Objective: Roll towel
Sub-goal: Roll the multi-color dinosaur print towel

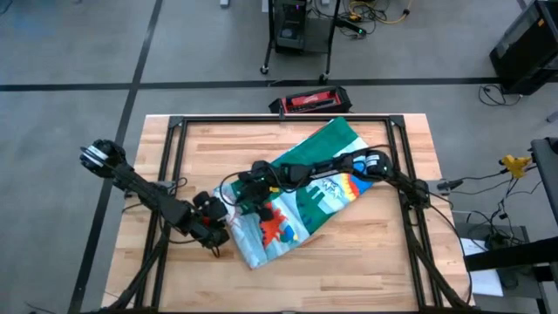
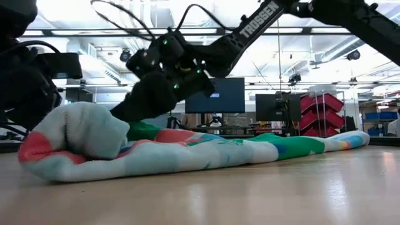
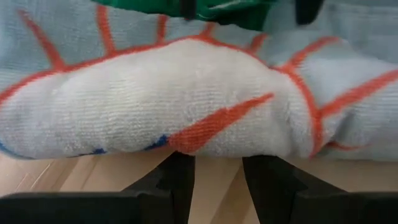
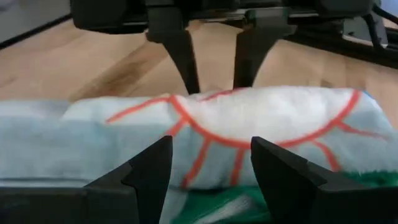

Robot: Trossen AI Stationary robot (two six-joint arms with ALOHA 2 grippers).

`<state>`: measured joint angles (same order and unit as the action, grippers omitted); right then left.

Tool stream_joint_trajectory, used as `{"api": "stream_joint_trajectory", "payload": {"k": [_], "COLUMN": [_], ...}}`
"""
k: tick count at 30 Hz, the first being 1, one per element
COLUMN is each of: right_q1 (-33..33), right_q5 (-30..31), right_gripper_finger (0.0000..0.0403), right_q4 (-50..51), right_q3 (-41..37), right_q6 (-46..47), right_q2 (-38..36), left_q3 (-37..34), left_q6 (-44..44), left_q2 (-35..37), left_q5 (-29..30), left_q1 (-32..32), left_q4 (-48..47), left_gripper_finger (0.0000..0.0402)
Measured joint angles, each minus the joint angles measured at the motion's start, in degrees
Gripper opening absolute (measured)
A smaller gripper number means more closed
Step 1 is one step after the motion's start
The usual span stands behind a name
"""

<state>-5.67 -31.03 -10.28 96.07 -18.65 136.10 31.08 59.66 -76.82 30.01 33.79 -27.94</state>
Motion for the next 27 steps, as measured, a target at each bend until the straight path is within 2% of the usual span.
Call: {"api": "stream_joint_trajectory", "payload": {"k": [8,13,19,27], "right_q1": [-0.37,-0.26,-0.45,-0.38], "right_q5": [-0.81,0.96,2.28,7.77], "right_gripper_finger": [0.0204,0.0204,0.0204,0.0204], "right_q4": [4.48,8.18,11.55,18.73], "right_q3": [6.20,8.31,10.54,10.50], "right_q6": [-0.61,-2.50,-4.18,-9.44], "right_q2": [6.16,6.13,6.12,3.51], "left_q3": [0.05,0.05,0.05,-0.82], "left_q6": [-3.31,-5.54,-10.68,-16.27], "left_q2": [-0.02,-0.04,-0.07,-2.04], "left_q5": [3.85,7.09,15.38,15.98], "left_q1": [0.02,-0.12,-1.00,-4.12], "left_q4": [3.65,4.12,6.06,12.56], "left_gripper_finger": [0.0119,0.0119,0.0119,0.0119]}}
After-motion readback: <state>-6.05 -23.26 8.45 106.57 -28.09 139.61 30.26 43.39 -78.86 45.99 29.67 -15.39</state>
